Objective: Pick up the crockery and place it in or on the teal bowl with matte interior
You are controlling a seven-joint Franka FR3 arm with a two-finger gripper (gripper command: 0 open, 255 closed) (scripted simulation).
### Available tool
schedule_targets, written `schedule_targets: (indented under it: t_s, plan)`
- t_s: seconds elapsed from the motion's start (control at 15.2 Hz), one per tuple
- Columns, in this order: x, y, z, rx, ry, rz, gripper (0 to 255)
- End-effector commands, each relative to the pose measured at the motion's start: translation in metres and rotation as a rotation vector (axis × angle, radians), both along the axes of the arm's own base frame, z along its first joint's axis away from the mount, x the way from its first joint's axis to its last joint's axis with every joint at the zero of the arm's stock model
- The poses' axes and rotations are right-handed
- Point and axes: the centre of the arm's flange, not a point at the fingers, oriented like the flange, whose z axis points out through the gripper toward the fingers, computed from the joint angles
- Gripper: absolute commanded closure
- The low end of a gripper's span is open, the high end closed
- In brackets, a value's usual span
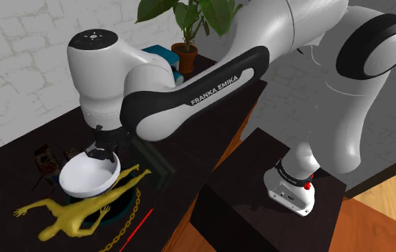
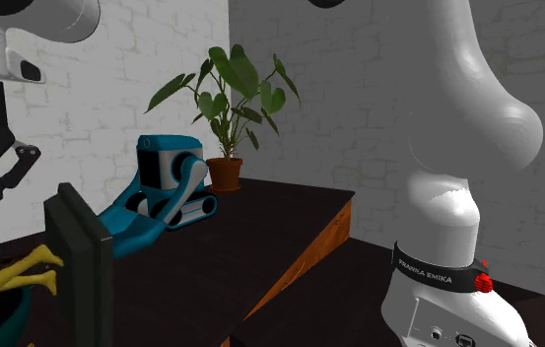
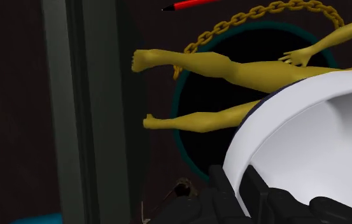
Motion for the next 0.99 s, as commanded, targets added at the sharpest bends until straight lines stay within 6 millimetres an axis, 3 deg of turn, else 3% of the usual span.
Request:
schedule_targets:
  t_s: [0.0, 0.4, 0.92]
  plan:
    - [0.001, 0.000, -0.010, 0.001, 0.000, 0.000, 255]
    - [0.001, 0.000, -0.046, 0.001, 0.000, 0.000, 255]
    - [0.001, 0.000, -0.046, 0.001, 0.000, 0.000, 255]
